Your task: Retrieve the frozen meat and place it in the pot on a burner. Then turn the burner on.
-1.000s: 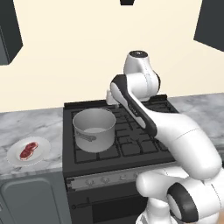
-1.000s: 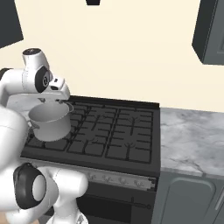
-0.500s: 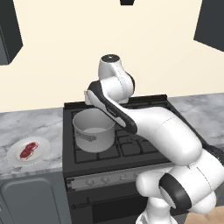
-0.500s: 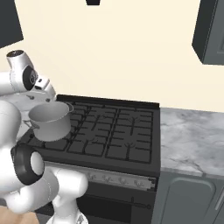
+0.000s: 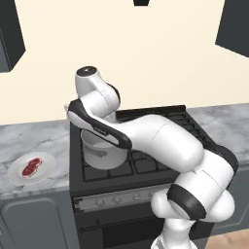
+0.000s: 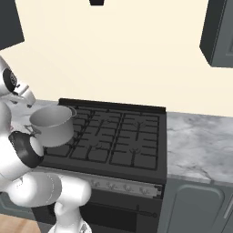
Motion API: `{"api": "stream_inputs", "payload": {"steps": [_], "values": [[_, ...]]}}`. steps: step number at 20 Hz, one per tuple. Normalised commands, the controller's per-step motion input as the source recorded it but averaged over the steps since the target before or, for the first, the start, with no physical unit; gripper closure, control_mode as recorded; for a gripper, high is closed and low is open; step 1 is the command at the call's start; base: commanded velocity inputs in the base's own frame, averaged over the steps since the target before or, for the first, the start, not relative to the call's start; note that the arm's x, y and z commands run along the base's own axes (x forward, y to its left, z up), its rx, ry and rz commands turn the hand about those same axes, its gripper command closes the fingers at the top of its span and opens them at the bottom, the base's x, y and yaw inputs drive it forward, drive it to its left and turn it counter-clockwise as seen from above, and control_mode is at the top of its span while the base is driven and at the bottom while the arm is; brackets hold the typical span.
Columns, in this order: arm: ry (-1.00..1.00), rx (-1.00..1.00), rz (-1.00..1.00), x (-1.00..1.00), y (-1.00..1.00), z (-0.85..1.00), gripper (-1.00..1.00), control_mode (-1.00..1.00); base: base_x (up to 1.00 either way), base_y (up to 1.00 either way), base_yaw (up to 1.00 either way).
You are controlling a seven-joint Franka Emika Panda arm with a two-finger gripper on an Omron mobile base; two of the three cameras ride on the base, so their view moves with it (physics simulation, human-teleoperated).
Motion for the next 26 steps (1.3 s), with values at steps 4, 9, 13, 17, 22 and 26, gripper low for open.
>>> {"api": "stream_inputs", "payload": {"steps": [4, 9, 13, 17, 22, 26], "values": [[-0.05, 0.0, -0.03, -0.04, 0.17, -0.03, -1.0, -1.0, 0.0, 0.0, 0.0], [-0.19, 0.0, 0.22, -0.04, 0.16, -0.14, -1.0, -1.0, 0.0, 0.0, 0.0], [-0.01, 0.0, 0.26, -0.36, 0.55, -0.31, -1.0, -1.0, 0.0, 0.0, 0.0], [-0.12, 0.0, 0.29, -0.45, 0.65, -0.23, -1.0, -1.0, 0.0, 0.0, 0.0], [-0.03, 0.0, 0.19, -0.22, 0.37, -0.15, -1.0, -1.0, 0.0, 0.0, 0.0], [-0.03, 0.01, 0.0, 0.03, 0.44, -0.37, -1.0, -1.0, 0.0, 0.0, 0.0]]}}
